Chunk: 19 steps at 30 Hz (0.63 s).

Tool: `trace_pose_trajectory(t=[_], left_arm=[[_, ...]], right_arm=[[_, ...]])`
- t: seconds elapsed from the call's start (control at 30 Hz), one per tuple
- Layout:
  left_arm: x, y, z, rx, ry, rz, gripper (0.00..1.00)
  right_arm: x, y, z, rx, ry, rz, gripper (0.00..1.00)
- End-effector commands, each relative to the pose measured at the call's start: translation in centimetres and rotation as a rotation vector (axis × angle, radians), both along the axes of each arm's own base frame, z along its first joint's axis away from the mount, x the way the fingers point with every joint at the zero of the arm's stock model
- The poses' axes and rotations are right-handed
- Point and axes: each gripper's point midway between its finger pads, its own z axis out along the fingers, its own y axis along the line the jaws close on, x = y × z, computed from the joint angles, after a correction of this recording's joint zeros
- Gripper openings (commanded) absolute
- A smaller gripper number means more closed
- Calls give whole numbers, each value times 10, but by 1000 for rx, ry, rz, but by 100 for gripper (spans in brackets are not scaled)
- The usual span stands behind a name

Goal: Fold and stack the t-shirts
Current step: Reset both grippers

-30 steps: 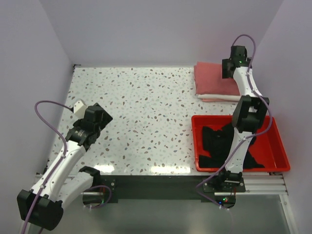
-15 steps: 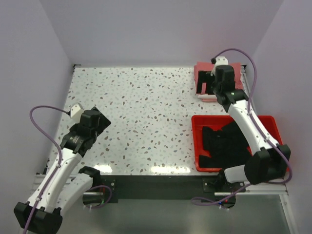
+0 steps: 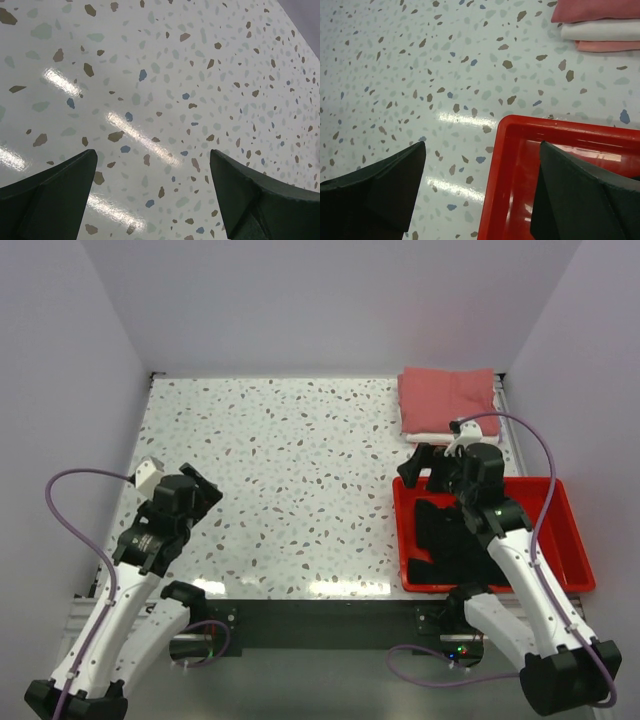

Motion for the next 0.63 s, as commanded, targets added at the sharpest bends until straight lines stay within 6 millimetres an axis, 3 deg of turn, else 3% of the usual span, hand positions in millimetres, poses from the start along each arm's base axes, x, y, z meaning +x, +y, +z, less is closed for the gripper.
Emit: trace_pose_trajectory(t=[0.0,0.17,0.6], left_arm=[[5,-3,-1,-20,-25,-5,100],[15,-11,0,-66,-76,-13,100],[21,-7,6,-54,-141,-2,100]], right_arm=[[-1,12,15,63,-64,47,99],[4,11,18,82,-132,34,99],[10,12,10,75,-98,33,99]])
